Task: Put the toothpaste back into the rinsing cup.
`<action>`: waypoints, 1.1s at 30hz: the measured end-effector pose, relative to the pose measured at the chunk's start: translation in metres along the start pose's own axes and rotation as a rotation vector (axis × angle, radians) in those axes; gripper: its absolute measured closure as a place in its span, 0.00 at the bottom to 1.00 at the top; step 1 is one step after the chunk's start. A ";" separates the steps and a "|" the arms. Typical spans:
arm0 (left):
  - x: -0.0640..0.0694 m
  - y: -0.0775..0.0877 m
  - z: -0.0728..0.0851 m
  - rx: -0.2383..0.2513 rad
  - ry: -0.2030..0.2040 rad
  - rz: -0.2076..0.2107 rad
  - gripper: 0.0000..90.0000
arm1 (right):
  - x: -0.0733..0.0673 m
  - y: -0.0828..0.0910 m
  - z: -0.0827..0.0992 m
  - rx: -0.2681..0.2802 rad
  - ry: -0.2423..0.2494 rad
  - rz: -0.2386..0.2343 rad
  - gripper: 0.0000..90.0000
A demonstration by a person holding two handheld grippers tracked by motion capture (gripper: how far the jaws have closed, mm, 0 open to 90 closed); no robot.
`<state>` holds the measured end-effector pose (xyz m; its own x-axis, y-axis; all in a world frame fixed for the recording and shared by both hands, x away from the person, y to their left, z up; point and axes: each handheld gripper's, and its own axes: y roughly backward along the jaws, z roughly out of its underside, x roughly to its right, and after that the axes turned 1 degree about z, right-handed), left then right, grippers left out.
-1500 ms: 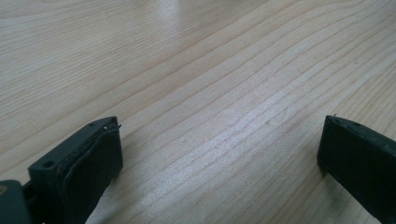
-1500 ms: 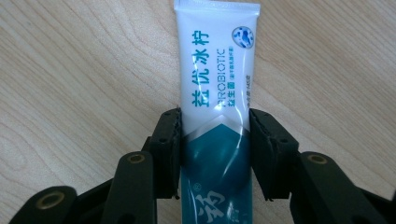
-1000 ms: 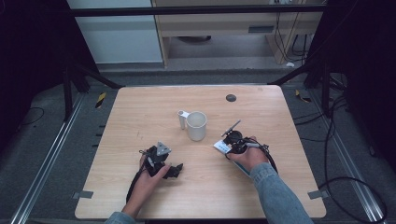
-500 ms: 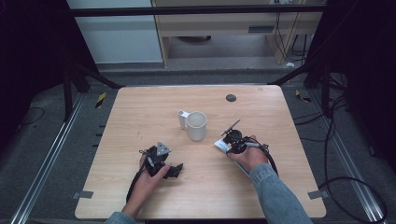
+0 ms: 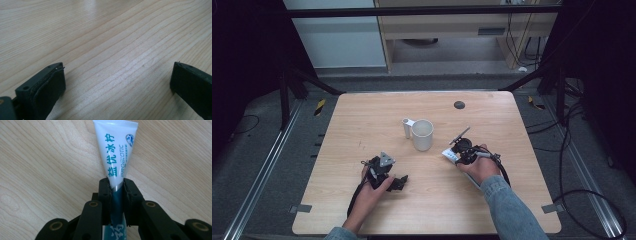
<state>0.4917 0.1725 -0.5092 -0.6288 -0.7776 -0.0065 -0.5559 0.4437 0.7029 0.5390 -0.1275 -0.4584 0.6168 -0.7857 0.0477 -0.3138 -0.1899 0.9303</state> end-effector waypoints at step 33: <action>0.000 0.000 -0.001 -0.001 -0.001 0.001 0.00 | 0.021 0.053 -0.013 0.115 -0.037 0.013 0.88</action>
<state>0.4925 0.1723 -0.5090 -0.6298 -0.7767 -0.0066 -0.5547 0.4439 0.7037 0.5446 -0.1467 -0.4034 0.5854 -0.8095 0.0438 -0.4035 -0.2442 0.8818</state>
